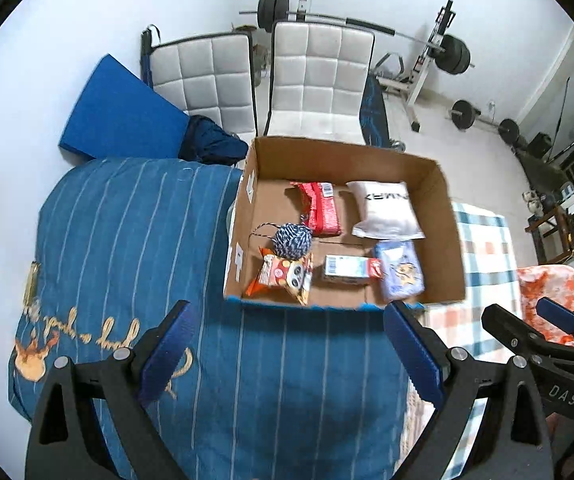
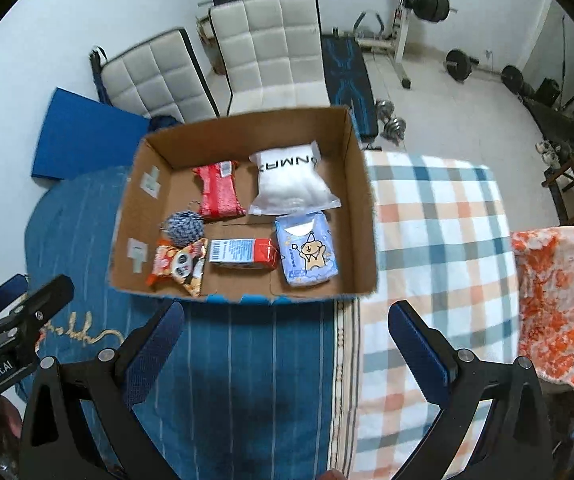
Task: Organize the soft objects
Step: 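Withdraw both tools up and away from the box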
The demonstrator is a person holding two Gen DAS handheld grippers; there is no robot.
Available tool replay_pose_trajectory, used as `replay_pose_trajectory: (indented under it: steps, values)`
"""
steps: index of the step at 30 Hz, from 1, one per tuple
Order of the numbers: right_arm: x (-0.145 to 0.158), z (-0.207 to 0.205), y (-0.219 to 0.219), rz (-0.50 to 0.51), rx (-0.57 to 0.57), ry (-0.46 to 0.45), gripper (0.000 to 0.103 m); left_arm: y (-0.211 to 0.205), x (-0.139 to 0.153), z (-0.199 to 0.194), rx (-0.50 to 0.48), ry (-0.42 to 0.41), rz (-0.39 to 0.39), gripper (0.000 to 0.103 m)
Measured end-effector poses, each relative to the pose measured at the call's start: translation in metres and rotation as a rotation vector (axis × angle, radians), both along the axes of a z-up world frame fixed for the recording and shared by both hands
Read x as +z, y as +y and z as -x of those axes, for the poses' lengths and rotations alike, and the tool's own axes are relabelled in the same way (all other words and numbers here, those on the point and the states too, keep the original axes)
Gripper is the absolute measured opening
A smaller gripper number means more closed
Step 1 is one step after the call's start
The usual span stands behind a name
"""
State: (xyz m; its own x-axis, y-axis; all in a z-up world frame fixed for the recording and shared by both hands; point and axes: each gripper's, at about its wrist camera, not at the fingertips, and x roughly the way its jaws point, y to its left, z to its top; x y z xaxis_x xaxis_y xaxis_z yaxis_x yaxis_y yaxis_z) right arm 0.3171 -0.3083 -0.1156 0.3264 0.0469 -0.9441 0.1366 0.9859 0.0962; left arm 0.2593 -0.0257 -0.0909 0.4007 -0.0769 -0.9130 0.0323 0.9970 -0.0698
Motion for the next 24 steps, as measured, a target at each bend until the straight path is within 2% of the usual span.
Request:
replay_pose_trajectory:
  steps: [6, 12, 20, 24]
  values:
    - [0.06, 0.059, 0.002, -0.048, 0.009, -0.08, 0.103, 0.004, 0.053, 0.044, 0.011, -0.071, 0.03, 0.096]
    - [0.108, 0.11, 0.01, 0.015, 0.053, -0.152, 0.103, 0.007, 0.085, 0.074, 0.0, -0.095, 0.054, 0.096]
    - [0.147, 0.145, 0.008, 0.02, 0.063, -0.194, 0.103, 0.007, 0.106, 0.096, -0.001, -0.13, 0.069, 0.096]
    - [0.155, 0.15, 0.004, 0.027, 0.054, -0.209, 0.103, 0.004, 0.118, 0.101, 0.009, -0.187, 0.024, 0.096]
